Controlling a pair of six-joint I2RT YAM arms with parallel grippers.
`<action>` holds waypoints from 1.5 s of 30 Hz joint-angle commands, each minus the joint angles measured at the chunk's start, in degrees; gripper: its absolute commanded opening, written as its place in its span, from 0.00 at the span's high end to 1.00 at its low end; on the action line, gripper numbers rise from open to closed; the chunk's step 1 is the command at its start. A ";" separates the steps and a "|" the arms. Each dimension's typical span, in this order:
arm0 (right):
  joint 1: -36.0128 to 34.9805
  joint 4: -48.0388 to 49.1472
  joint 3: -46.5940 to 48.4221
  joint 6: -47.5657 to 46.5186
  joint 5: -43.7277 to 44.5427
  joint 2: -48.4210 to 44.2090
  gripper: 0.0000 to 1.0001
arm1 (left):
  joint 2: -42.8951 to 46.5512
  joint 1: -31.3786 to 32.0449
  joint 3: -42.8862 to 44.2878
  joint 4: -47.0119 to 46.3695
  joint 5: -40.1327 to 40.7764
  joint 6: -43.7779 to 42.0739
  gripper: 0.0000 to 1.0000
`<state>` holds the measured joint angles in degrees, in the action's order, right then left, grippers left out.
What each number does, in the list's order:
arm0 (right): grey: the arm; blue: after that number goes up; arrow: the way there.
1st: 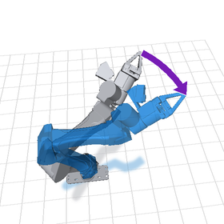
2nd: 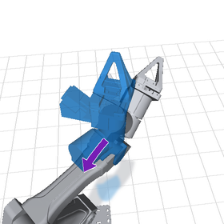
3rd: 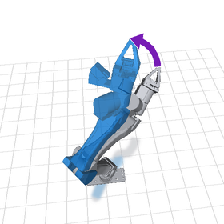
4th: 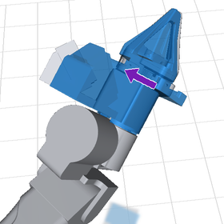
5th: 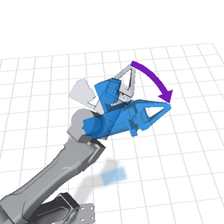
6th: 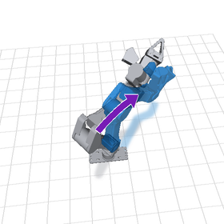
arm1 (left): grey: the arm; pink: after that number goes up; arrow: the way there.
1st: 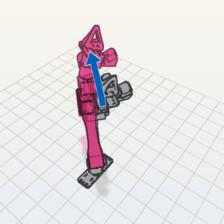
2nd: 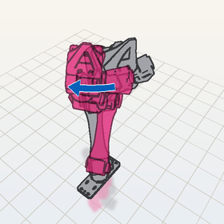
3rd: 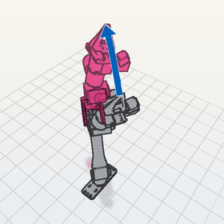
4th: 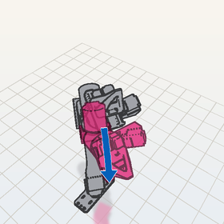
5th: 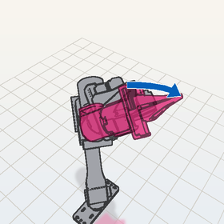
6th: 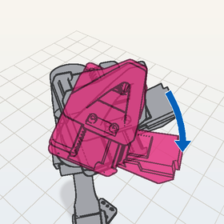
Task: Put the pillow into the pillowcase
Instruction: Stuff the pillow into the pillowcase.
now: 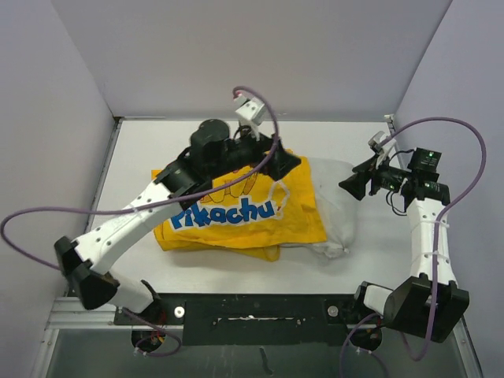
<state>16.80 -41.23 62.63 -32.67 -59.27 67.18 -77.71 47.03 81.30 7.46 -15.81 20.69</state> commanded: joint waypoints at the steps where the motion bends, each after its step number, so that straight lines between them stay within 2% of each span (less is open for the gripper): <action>1: 0.25 15.75 -4.52 18.34 3.79 0.96 0.33 | -15.93 5.28 14.70 20.19 22.93 -6.49 0.09; 6: 0.40 16.22 -7.26 18.57 5.50 1.85 0.33 | -30.01 6.22 28.86 29.09 32.48 -8.72 0.14; 10: -0.22 15.40 -7.40 16.55 7.11 3.13 0.33 | -36.46 6.33 34.51 33.82 33.47 -9.93 0.27; 12: -1.77 13.15 -6.84 13.36 8.37 4.84 0.33 | -38.58 6.37 36.32 36.16 31.39 -10.62 0.41; 14: -4.40 10.42 -5.70 8.85 11.40 7.28 0.29 | -39.97 6.33 37.87 38.13 28.66 -10.50 0.64; 15: -5.70 9.25 -5.15 7.27 13.09 8.83 0.27 | -40.30 6.32 38.30 38.69 27.19 -10.34 0.72; 19: -9.48 4.51 -2.80 4.37 14.79 15.17 0.29 | -39.31 5.83 38.06 38.14 19.91 -10.26 1.00; 20: -10.22 4.22 -2.63 4.42 14.56 16.70 0.31 | -38.34 5.44 37.45 36.72 16.93 -10.05 1.00; 22: -11.59 3.68 -2.37 4.60 13.08 18.44 0.37 | -35.01 4.64 34.42 30.13 8.69 -9.42 1.00; 23: -12.08 3.13 -1.93 4.77 11.17 19.52 0.47 | -32.95 4.27 32.36 25.06 3.38 -8.86 1.00; 25: -12.46 2.28 -0.65 5.85 3.41 20.84 0.81 | -29.26 3.72 29.53 13.38 -6.22 -6.06 1.00; 26: -12.48 3.52 -0.41 7.99 -1.10 20.78 0.91 | -28.42 3.50 29.73 8.62 -10.10 -4.29 1.00; 28: -12.39 10.55 -1.53 14.87 -8.88 18.54 0.96 | -29.21 3.27 35.71 2.57 -16.53 -0.02 1.00; 30: -11.76 24.67 -4.30 26.30 -13.75 13.75 0.97 | -32.46 3.28 43.92 -0.76 -22.18 4.49 1.00; 31: -11.04 37.44 -7.23 36.40 -14.81 10.46 0.97 | -34.40 3.60 48.09 -2.31 -26.09 6.79 1.00; 33: -9.52 68.82 -13.33 59.36 -13.11 5.68 1.00 | -38.36 4.26 54.21 -5.69 -31.42 11.76 1.00; 34: -9.15 81.48 -14.87 67.00 -11.51 4.71 1.00 | -39.16 4.48 55.06 -7.24 -33.24 13.06 1.00; 35: -9.06 82.63 -15.40 70.00 -10.51 4.14 1.00 | -38.99 4.58 53.48 -9.34 -34.84 14.25 1.00; 36: -9.11 79.06 -15.85 67.36 -9.74 3.76 1.00 | -37.77 4.55 48.91 -12.46 -35.98 15.22 1.00; 39: -10.27 53.40 -18.42 42.67 -3.26 3.44 1.00 | -31.00 3.98 24.84 -28.91 -33.49 17.86 1.00; 40: -10.14 50.27 -19.72 38.46 -2.14 4.68 1.00 | -29.47 3.70 16.30 -34.67 -31.98 19.37 1.00; 43: -7.69 38.01 -14.59 32.68 -8.42 11.40 0.98 | -28.23 2.18 -0.66 -44.80 -28.49 22.36 1.00; 45: -8.79 35.34 -12.75 30.05 -12.26 13.40 0.94 | -28.63 0.98 -8.06 -48.05 -26.57 22.96 1.00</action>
<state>8.56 7.70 46.52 6.00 -63.88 75.46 -105.97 50.24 85.82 -22.22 -44.99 38.20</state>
